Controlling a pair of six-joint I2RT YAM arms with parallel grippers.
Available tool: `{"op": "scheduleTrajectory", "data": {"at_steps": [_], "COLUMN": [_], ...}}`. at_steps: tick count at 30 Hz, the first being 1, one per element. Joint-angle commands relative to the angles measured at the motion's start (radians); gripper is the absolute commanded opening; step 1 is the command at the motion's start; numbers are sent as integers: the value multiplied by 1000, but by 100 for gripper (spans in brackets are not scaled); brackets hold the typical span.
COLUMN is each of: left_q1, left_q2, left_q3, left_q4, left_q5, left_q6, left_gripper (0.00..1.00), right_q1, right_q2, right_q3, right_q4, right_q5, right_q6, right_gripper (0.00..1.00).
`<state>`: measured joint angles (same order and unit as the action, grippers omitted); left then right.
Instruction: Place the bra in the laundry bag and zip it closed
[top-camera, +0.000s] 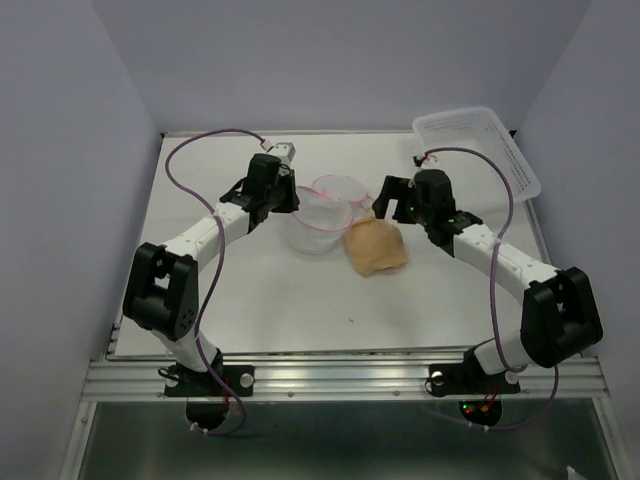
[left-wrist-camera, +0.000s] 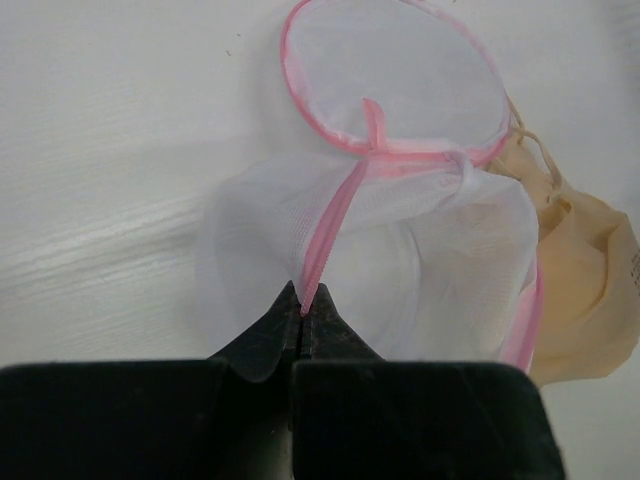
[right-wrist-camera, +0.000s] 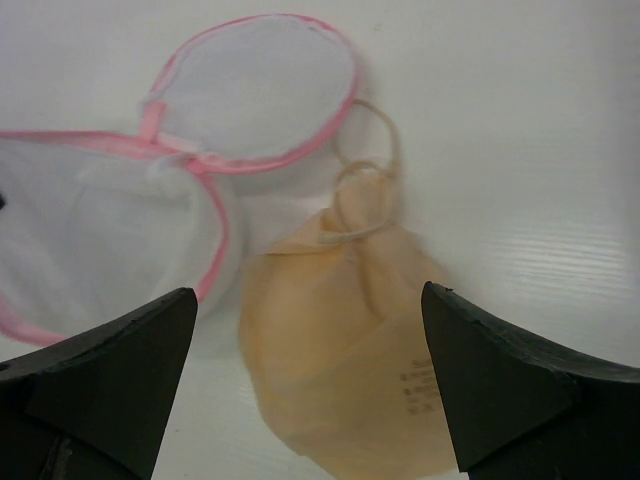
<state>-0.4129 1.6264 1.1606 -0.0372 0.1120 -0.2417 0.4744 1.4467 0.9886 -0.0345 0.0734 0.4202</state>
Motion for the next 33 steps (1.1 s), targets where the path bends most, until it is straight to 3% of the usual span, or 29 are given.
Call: {"op": "scheduleTrajectory", "data": {"at_steps": [1,8,14,24,32,33], "left_q1": [-1,-3,-1,-1,-1,-1], "left_q2": [-54,-39,-33,-28,-19,-16], "left_q3": [-7,13,14,14,17,17], "left_q4": [57,57,57,54,49,51], "left_q5": [21,31,37,46,45,43], "left_q6": [45,78,87,87,82,81], "left_gripper": [0,0,0,0,0,0], "right_q1": [-117,-289,-289,-289,-289,-289], "right_q2": [-48,-19,86,225,245,247], "right_q3": [-59,-122,-125,-134,-165,-166], "right_q4": [-56,-88,-15,22,97,100], "right_q5": [-141,-381,-552,-564,-712,-716], "right_q6": [-7,-63,-95,-83,-72,-70], "right_gripper": [100,100,100,100,77,71]}}
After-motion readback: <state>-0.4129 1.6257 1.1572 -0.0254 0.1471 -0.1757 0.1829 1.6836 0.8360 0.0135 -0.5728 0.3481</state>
